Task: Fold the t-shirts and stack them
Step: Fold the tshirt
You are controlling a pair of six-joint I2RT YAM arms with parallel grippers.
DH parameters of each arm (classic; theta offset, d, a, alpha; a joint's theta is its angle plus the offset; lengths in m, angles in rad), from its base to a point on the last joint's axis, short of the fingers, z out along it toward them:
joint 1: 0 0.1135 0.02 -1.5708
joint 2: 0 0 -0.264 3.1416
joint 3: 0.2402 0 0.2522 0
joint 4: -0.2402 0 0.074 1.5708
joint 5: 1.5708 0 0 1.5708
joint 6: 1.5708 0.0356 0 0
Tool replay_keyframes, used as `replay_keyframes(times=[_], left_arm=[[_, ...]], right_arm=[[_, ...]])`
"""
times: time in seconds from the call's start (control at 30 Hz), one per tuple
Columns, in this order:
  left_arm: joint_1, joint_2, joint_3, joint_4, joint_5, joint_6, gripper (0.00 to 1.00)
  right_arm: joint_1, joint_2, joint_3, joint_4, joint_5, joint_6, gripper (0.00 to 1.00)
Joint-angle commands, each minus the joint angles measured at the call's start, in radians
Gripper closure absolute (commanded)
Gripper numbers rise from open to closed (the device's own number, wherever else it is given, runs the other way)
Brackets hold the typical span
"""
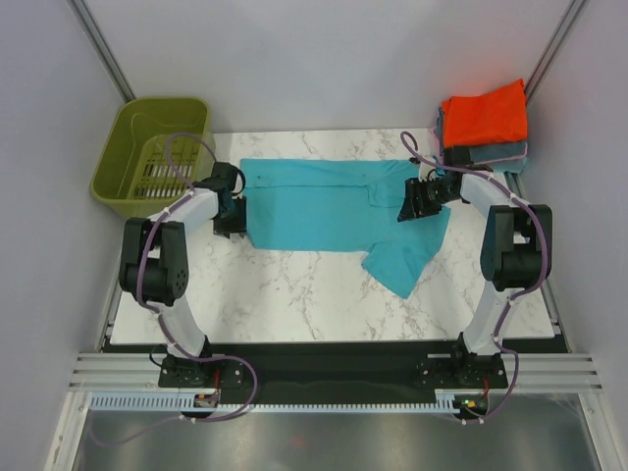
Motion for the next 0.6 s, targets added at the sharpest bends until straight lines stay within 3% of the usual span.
replay_keyframes(times=[0.0, 0.57], left_arm=[[-0.004, 0.030, 0.048, 0.034, -0.032, 0.052, 0.50], [-0.019, 0.047, 0.081, 0.022, -0.006, 0.038, 0.51]], right_arm=[[0.001, -0.007, 0.003, 0.002, -0.031, -0.022, 0.49], [0.001, 0.024, 0.027, 0.005, -0.034, -0.010, 0.50]])
